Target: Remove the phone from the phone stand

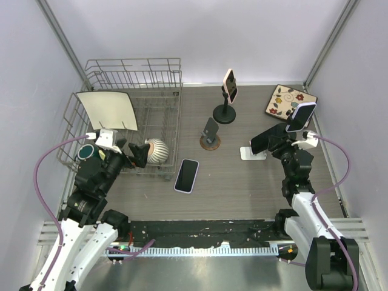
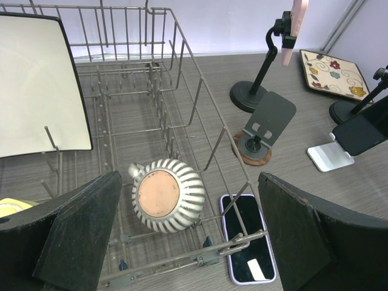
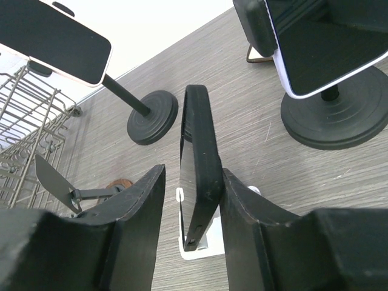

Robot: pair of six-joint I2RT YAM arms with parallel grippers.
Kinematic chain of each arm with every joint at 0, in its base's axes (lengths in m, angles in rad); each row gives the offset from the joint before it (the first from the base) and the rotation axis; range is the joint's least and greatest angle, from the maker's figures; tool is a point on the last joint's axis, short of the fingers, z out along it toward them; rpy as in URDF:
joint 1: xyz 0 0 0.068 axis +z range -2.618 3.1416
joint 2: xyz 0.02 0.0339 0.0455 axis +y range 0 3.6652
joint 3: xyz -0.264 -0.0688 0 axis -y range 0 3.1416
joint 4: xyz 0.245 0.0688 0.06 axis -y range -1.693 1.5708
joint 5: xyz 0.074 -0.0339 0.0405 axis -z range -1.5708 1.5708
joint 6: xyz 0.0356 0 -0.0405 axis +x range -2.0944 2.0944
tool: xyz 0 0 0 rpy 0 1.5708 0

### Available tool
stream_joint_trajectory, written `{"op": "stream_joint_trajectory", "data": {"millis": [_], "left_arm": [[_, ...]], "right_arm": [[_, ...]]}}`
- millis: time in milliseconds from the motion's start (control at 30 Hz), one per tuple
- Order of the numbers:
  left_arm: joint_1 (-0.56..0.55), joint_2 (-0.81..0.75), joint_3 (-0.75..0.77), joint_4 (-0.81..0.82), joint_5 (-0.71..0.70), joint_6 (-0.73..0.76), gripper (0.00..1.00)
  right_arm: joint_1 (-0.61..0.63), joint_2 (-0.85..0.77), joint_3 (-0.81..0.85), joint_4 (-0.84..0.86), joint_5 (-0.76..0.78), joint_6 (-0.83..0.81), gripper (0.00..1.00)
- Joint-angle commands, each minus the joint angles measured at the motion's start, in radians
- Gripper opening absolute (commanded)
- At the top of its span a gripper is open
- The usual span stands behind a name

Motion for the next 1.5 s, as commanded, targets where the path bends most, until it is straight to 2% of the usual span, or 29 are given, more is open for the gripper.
{"op": "stream_joint_trajectory", "data": {"millis": [0,200,333,367,533,567,667,767,1000,1133,1233,1467], "left_arm": [[-0.004,-0.008,-0.001,0.029,0.02,-0.007,1.0],[-0.004,-0.01,-0.001,0.029,0.022,-0.009,1.0],[-0.004,-0.01,-0.001,0.029,0.025,-0.007,1.0],[-0.004,-0.008,-0.001,0.03,0.025,-0.009,1.0],[-0.004,-0.01,-0.001,0.03,0.025,-0.009,1.0],[-0.004,-0.01,-0.001,0.03,0.025,-0.009,1.0],[-0.004,-0.013,-0.001,0.029,0.023,-0.007,1.0],[-0.004,-0.013,-0.001,0.03,0.025,-0.009,1.0],[-0.004,-0.016,-0.003,0.03,0.023,-0.007,1.0],[-0.004,-0.017,-0.001,0.029,0.023,-0.009,1.0],[-0.004,-0.016,-0.003,0.03,0.023,-0.009,1.0],[-0.004,-0.013,-0.003,0.029,0.019,-0.006,1.0]], "right_arm": [[0.001,-0.018,0.02,0.019,0.06,-0.005,0.47],[0.001,-0.009,0.04,0.022,0.077,-0.01,0.49],[0.001,-0.002,0.051,0.019,0.077,-0.021,0.45],[0.001,-0.003,0.054,0.019,0.072,-0.024,0.38],[0.001,-0.009,0.06,0.016,0.061,-0.024,0.2],[0.001,-0.011,0.064,0.015,0.055,-0.025,0.14],[0.001,-0.018,0.083,0.01,0.046,-0.027,0.05],[0.001,-0.026,0.11,0.004,0.008,-0.036,0.01],[0.001,-0.055,0.17,-0.022,-0.055,-0.051,0.01],[0.001,-0.064,0.205,-0.028,-0.181,-0.061,0.01],[0.001,-0.075,0.241,-0.057,-0.221,-0.062,0.01],[0.002,-0.017,0.355,-0.18,-0.392,0.016,0.01]]}}
